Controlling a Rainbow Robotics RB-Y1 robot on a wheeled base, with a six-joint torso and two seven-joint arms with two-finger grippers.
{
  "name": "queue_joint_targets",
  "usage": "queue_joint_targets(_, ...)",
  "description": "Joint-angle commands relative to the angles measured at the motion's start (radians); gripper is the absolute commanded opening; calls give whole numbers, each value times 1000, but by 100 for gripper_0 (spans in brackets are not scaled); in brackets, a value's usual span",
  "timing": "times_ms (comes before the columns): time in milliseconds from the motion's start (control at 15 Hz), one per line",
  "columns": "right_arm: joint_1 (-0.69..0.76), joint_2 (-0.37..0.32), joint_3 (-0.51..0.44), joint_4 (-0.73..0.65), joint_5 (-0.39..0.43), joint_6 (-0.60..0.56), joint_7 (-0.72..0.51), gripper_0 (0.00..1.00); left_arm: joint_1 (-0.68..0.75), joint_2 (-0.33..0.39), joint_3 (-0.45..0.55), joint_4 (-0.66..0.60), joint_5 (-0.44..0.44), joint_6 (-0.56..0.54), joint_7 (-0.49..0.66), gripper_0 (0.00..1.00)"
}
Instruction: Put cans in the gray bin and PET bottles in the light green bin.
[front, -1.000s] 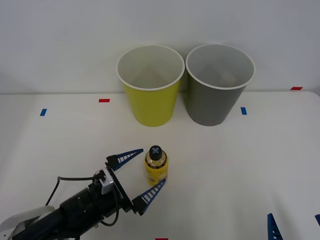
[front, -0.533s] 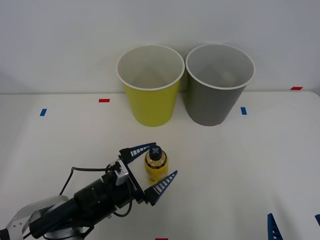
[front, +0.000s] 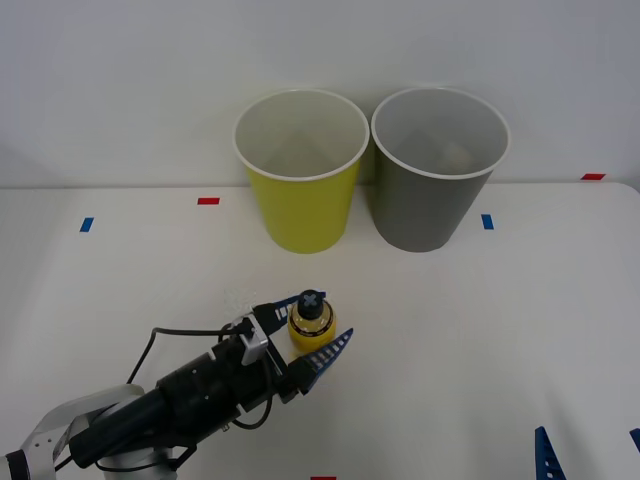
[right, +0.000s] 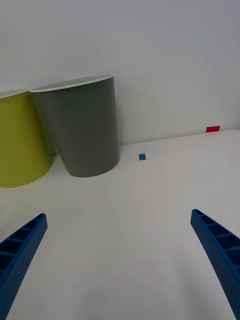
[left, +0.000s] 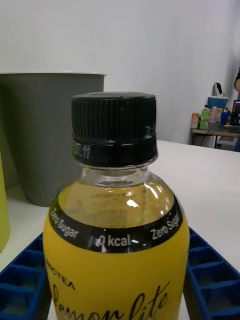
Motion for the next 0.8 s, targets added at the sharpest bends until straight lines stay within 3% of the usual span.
queue_joint_targets(67, 0, 0, 0, 0, 0, 0, 0, 100, 1, 0, 0, 0, -6, 0, -5, 0)
queue_joint_targets(800, 0, 0, 0, 0, 0, 0, 0, 100, -6, 12, 5, -6, 21, 38, -8, 0)
